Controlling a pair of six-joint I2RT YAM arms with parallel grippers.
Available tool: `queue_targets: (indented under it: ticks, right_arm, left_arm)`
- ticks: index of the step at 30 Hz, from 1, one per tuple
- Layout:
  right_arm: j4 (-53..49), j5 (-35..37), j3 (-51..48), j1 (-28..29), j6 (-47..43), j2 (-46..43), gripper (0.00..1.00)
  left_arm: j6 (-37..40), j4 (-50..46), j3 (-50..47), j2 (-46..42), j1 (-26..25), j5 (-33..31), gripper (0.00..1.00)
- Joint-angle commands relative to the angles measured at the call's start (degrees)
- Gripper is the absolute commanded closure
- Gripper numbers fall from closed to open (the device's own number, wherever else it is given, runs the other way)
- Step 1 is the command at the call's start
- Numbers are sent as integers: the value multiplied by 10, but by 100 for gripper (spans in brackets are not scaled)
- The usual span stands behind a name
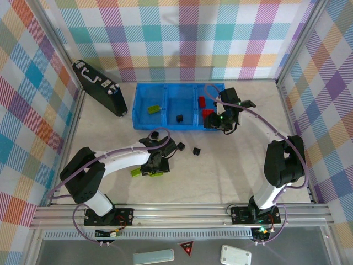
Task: Sort the legos into containers by color
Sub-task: Pick up the lego from the middle-left of the table, then place the lego in the container.
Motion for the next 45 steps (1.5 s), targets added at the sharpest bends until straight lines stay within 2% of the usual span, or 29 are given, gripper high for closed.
queue_targets:
  ticks: [1,7,15,23,34,39,43,45]
  right_arm:
    - [-7,-9,-7,2,-1,-21,48]
    - [-9,1,-26,2,8,-44,48]
    - [-21,13,-45,2,16,-75,48]
    - [-42,36,-60,2,18,-114,48]
    - [-61,55,-84,1,32,-162,48]
    - [-71,61,-86,2,34,-178,48]
    - [-76,64,-85,2,35,-186,48]
    - [-80,64,-83,2,35,-187,48]
  left_arm:
    - [20,-22,18,-18,-5,-15,31]
    - [42,-27,34,-10,2,-9,39]
    - [71,-39,53,-24,18,-11,39]
    - [124,-44,73,-45,83,8,38]
    - [217,-73,172,-30,198,43,37]
    - [253,-84,231,-3,247,66,37]
    - [286,-85,285,36,268,73,37]
    - [328,-84,316,60,272,77,37]
